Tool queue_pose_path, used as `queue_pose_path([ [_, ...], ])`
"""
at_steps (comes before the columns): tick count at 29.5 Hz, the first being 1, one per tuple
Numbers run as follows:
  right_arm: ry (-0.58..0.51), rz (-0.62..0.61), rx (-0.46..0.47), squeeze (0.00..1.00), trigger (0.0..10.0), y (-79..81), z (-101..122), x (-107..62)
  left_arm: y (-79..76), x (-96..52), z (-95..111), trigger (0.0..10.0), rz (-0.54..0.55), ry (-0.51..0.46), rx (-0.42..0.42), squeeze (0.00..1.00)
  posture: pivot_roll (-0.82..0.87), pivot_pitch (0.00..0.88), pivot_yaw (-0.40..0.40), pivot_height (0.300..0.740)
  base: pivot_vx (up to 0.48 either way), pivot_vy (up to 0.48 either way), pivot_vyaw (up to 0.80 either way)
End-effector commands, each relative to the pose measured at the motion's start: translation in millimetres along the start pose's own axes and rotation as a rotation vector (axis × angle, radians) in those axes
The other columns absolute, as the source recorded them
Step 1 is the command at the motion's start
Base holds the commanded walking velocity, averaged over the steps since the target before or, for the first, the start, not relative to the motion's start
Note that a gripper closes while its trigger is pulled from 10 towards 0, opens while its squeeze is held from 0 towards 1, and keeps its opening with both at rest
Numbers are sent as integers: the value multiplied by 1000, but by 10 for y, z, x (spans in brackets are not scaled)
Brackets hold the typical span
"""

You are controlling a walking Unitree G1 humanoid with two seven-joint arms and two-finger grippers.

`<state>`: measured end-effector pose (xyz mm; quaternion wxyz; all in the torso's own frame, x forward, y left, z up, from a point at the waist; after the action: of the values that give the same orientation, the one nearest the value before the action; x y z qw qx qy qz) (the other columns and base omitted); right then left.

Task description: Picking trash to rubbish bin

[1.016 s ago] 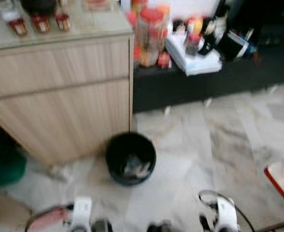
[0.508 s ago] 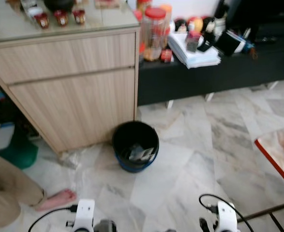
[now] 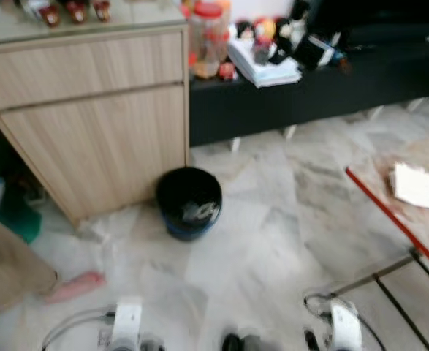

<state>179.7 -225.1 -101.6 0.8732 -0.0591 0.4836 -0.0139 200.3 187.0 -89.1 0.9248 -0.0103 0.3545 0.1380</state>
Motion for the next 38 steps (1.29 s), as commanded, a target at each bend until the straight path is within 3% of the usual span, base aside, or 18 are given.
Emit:
queue_pose_path([
  [1, 6, -22, -4, 0, 10000, -83, -13, -10, 1, -74, -229, 10000, 9, 87, 19, 0, 29, 185, -142, 740, 0, 0, 0],
  [21, -19, -35, 24, 0, 10000, -110, 52, -6, 3, -49, -176, 10000, 18, 79, 2, 0, 20, 164, -143, 740, 0, 0, 0],
  [28, -47, -15, 38, 0, 10000, -28, 130, 12, 93, -46, -188, 10000, 31, 81, 10, 0, 32, 159, -117, 740, 0, 0, 0],
  [30, -69, -5, 48, 0, 10000, 15, 232, 28, 132, -42, -182, 10000, 34, 78, 22, 0, 40, 159, -96, 740, 0, 0, -800],
  [33, -64, 3, 49, 0, 10000, 46, 216, 30, 161, -38, -177, 10000, 35, 76, 31, 0, 45, 158, -88, 740, 0, 0, -800],
  [38, -39, 38, 60, 0, 10000, 237, 101, 30, 388, -13, -127, 10000, 76, 61, 46, 0, 69, 166, -41, 740, 0, 0, -788],
])
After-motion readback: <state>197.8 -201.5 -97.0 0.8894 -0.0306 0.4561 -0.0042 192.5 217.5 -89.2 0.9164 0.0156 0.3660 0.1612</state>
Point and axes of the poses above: a point about 5 cm out from each wrist's last joint towards the gripper, its own x axis pointing out of the wrist towards the gripper, its own z axis along the axis of the wrist's last joint, y = z × x, the point moved 2 cm from there along x, pointing out of the wrist towards the gripper, and after that the axes turned 15 degrees about -x, right-handed, at the moved point
